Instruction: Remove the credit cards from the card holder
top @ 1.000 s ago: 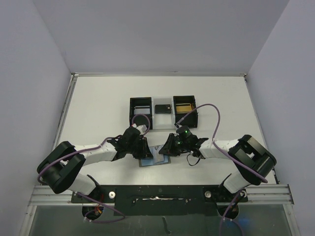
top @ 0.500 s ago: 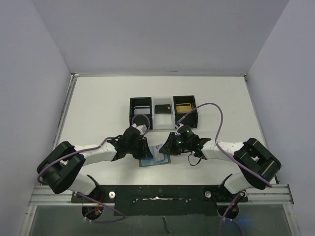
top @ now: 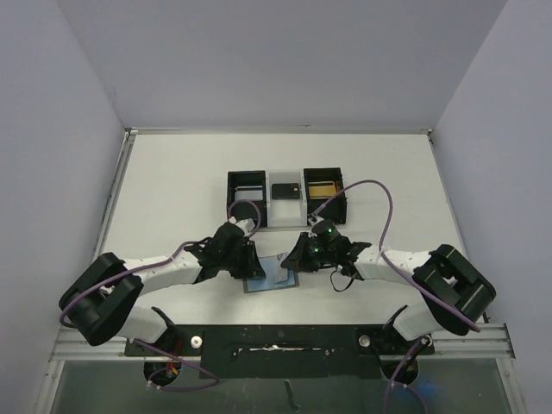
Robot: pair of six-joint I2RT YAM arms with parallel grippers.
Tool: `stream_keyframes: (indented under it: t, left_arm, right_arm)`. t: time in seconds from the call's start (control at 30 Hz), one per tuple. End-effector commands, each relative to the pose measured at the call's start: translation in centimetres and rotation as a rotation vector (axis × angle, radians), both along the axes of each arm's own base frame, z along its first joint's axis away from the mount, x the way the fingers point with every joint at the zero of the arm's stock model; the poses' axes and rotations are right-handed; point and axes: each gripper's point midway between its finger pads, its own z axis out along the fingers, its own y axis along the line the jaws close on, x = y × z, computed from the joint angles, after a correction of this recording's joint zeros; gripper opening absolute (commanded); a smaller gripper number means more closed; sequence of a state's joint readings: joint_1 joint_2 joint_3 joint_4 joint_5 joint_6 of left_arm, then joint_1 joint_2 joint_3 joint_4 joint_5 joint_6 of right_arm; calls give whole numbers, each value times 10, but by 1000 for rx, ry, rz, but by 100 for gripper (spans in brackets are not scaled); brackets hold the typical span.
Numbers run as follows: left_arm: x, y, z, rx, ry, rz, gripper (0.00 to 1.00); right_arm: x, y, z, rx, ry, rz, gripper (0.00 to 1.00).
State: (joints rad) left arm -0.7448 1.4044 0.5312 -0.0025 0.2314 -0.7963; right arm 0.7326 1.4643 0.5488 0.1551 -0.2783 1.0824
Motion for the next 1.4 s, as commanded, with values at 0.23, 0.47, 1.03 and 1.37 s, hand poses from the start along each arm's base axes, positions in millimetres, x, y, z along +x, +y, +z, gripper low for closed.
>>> stream_keyframes:
  t: [0.23, 0.47, 1.03, 1.37]
  left_arm:
    - [22, -4, 26, 9, -81, 16, 19]
    - [43, 22, 60, -30, -148, 32, 40]
    - [104, 168, 124, 71, -299, 353, 70]
    - [114, 198, 140, 119, -473, 454, 74]
  right_arm:
    - [27, -9, 48, -15, -224, -38, 0]
    - [36, -13, 91, -15, -461, -15, 0]
    - [7, 24, 144, -347, -1089, 396, 0]
    - [4, 27, 158, -489, -1344, 565, 0]
